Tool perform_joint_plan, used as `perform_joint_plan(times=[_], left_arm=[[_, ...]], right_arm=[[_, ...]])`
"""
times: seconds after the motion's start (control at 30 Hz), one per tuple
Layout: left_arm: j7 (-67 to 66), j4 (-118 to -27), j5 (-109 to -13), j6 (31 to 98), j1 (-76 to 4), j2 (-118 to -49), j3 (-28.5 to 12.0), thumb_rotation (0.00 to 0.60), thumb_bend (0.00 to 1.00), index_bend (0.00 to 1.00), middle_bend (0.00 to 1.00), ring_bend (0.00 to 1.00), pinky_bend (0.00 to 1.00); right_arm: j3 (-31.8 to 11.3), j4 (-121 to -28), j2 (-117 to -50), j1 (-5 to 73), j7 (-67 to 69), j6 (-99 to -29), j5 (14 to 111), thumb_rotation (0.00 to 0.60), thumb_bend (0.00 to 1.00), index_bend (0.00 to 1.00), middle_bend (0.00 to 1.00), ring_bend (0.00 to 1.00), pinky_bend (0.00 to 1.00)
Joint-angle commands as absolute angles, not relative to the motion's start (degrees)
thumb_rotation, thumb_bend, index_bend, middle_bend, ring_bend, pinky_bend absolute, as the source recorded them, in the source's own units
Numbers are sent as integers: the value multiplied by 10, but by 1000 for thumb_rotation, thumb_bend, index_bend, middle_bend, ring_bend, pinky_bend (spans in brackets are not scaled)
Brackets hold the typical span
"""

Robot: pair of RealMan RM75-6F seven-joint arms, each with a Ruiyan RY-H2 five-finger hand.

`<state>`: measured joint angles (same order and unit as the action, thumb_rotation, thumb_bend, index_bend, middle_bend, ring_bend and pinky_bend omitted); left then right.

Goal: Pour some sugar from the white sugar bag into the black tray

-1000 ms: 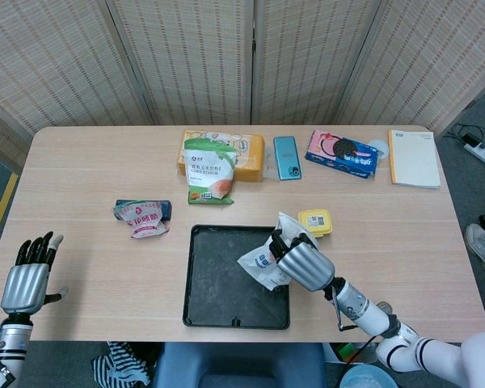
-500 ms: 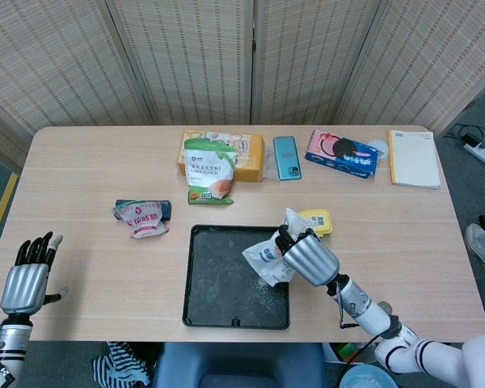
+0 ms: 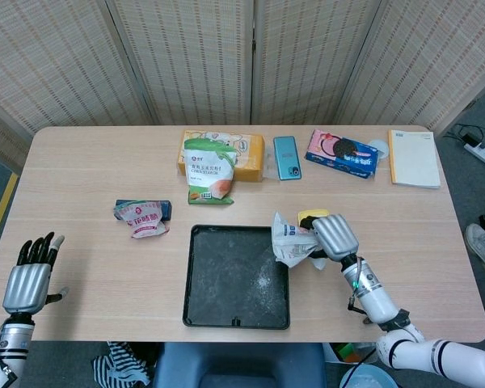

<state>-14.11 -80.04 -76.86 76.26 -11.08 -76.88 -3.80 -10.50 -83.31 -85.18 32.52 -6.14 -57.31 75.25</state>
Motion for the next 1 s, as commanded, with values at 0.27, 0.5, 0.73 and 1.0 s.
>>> perform_joint_plan(times=[0.27,0.5,0.73,1.0], left_arm=[[-145,-800,-769,765,-110,-771,-37,600,172,0,0,34,0],[-149,-800,-771,768,-110,-773,-37,600,172,0,0,35,0],[-153,-801,-773,770,-109,-774,-35,600,173,0,0,35,0],[-162,-799,-773,769,-110,-779,-33,600,173,0,0,34,0]], right_arm=[[-89,-841,-784,298,204,-512,780,600,272,920,825,993,1000],[-37,-843,-753,274,222,-550,851,600,272,920,825,993,1000],[2,-786,-766,240,295,-597,885,600,272,920,825,992,1000],[28,-708,-773,222,337,-613,899,600,272,920,825,992,1000]])
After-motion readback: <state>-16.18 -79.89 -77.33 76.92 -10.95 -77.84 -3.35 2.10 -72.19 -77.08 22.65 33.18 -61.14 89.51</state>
